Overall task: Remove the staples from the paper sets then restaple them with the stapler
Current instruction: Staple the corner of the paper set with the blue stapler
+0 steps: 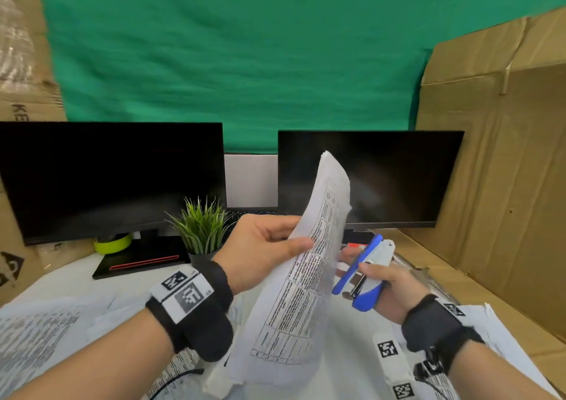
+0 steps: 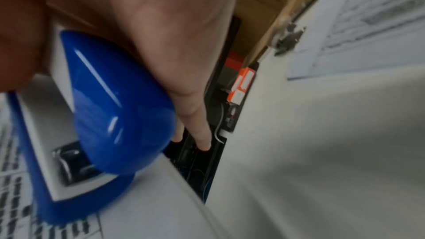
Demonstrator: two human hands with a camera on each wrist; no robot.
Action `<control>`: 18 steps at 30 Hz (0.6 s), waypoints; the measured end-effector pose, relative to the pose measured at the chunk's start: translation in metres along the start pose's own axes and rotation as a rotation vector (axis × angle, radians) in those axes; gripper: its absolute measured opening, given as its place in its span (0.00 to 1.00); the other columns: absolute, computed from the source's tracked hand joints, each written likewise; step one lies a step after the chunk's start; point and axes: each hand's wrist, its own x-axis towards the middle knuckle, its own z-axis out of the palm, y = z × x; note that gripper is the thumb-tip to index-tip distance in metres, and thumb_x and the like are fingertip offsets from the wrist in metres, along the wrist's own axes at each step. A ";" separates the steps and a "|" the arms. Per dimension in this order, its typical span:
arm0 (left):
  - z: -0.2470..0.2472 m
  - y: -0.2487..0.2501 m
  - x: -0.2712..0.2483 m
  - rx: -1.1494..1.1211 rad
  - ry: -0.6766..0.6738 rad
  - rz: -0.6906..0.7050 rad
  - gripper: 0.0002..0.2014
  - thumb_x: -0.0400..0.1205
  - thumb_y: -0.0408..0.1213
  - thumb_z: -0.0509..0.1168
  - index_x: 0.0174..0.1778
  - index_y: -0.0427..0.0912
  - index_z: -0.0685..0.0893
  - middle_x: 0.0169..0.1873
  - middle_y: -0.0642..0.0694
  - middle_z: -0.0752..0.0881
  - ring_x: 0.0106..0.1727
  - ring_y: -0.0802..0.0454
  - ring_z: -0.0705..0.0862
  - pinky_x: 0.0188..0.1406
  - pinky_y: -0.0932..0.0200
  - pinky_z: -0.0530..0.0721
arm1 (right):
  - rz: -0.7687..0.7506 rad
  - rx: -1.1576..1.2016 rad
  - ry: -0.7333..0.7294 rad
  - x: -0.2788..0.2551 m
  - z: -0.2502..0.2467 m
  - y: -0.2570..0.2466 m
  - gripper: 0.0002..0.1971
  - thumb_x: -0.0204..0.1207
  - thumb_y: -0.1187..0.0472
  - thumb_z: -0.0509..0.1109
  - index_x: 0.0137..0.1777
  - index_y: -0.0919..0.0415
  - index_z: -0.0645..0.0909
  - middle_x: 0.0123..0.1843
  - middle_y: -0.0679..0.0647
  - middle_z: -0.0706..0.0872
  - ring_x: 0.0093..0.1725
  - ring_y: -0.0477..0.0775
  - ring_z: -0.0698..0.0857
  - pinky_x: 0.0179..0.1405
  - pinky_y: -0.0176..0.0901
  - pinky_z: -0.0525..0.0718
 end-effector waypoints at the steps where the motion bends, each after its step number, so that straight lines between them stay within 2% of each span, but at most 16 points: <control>1: -0.002 0.002 -0.001 0.012 -0.003 -0.001 0.16 0.77 0.26 0.70 0.59 0.44 0.88 0.50 0.45 0.92 0.49 0.45 0.92 0.46 0.51 0.91 | 0.015 0.058 -0.023 0.000 0.002 0.007 0.18 0.59 0.69 0.73 0.52 0.66 0.87 0.61 0.66 0.86 0.58 0.73 0.85 0.56 0.69 0.83; 3: -0.008 0.003 -0.004 0.033 0.007 -0.021 0.16 0.76 0.24 0.70 0.58 0.43 0.88 0.48 0.44 0.92 0.48 0.45 0.92 0.43 0.55 0.90 | 0.049 0.179 -0.090 -0.001 0.004 0.020 0.25 0.49 0.70 0.83 0.51 0.69 0.87 0.60 0.69 0.86 0.57 0.74 0.84 0.59 0.72 0.78; 5: -0.018 0.003 -0.007 0.064 0.039 -0.065 0.15 0.76 0.23 0.70 0.56 0.43 0.89 0.46 0.43 0.93 0.46 0.45 0.92 0.39 0.57 0.90 | 0.061 0.254 -0.102 -0.003 0.009 0.027 0.30 0.40 0.69 0.87 0.48 0.69 0.87 0.55 0.68 0.87 0.53 0.72 0.85 0.60 0.75 0.77; 6: -0.024 0.001 -0.009 0.099 0.071 -0.090 0.14 0.77 0.24 0.70 0.56 0.43 0.89 0.45 0.44 0.93 0.44 0.45 0.92 0.37 0.57 0.90 | 0.051 0.238 -0.089 -0.004 0.012 0.026 0.27 0.43 0.68 0.87 0.46 0.69 0.87 0.51 0.67 0.88 0.50 0.70 0.87 0.57 0.73 0.79; 7: -0.032 -0.002 -0.010 0.153 0.115 -0.114 0.13 0.78 0.25 0.71 0.55 0.43 0.89 0.43 0.44 0.93 0.43 0.46 0.92 0.36 0.57 0.91 | 0.026 0.183 -0.041 -0.005 0.016 0.021 0.21 0.51 0.69 0.85 0.46 0.69 0.87 0.49 0.65 0.88 0.46 0.66 0.88 0.53 0.69 0.83; 9: -0.046 -0.012 -0.009 0.306 0.230 -0.154 0.07 0.79 0.29 0.71 0.51 0.42 0.90 0.39 0.46 0.93 0.38 0.51 0.92 0.33 0.57 0.90 | -0.093 -0.074 0.119 -0.006 0.030 0.006 0.09 0.69 0.74 0.73 0.47 0.65 0.84 0.48 0.63 0.88 0.40 0.57 0.89 0.41 0.54 0.89; 11: -0.052 -0.023 -0.007 0.393 0.369 -0.182 0.03 0.79 0.33 0.72 0.45 0.44 0.90 0.35 0.49 0.92 0.34 0.54 0.90 0.30 0.58 0.89 | -0.235 -0.411 0.238 -0.009 0.045 -0.012 0.09 0.75 0.72 0.70 0.48 0.57 0.82 0.48 0.58 0.88 0.39 0.50 0.87 0.34 0.43 0.83; 13: -0.048 -0.030 -0.005 0.367 0.463 -0.168 0.03 0.80 0.34 0.72 0.43 0.46 0.89 0.35 0.50 0.92 0.36 0.51 0.91 0.35 0.54 0.91 | -0.374 -0.635 0.261 -0.019 0.059 -0.023 0.10 0.76 0.66 0.72 0.51 0.51 0.78 0.48 0.49 0.86 0.45 0.48 0.85 0.35 0.40 0.81; 15: -0.035 -0.034 -0.003 0.324 0.519 -0.119 0.03 0.80 0.35 0.72 0.42 0.47 0.88 0.34 0.49 0.92 0.38 0.49 0.91 0.37 0.50 0.91 | -0.449 -0.688 0.251 -0.032 0.069 -0.021 0.12 0.76 0.63 0.72 0.56 0.50 0.76 0.50 0.46 0.84 0.49 0.47 0.84 0.39 0.43 0.83; 17: -0.019 -0.044 -0.003 0.334 0.567 -0.082 0.04 0.80 0.37 0.72 0.40 0.48 0.86 0.35 0.50 0.91 0.39 0.51 0.90 0.40 0.51 0.91 | -0.415 -0.615 0.279 -0.041 0.071 -0.009 0.13 0.75 0.63 0.72 0.57 0.51 0.77 0.50 0.47 0.85 0.50 0.48 0.84 0.44 0.48 0.86; 18: -0.012 -0.051 -0.005 0.358 0.572 -0.082 0.03 0.80 0.37 0.71 0.41 0.49 0.86 0.36 0.51 0.90 0.40 0.53 0.89 0.43 0.54 0.90 | -0.368 -0.579 0.292 -0.044 0.068 0.001 0.12 0.75 0.63 0.72 0.56 0.51 0.78 0.50 0.47 0.86 0.49 0.48 0.85 0.44 0.48 0.86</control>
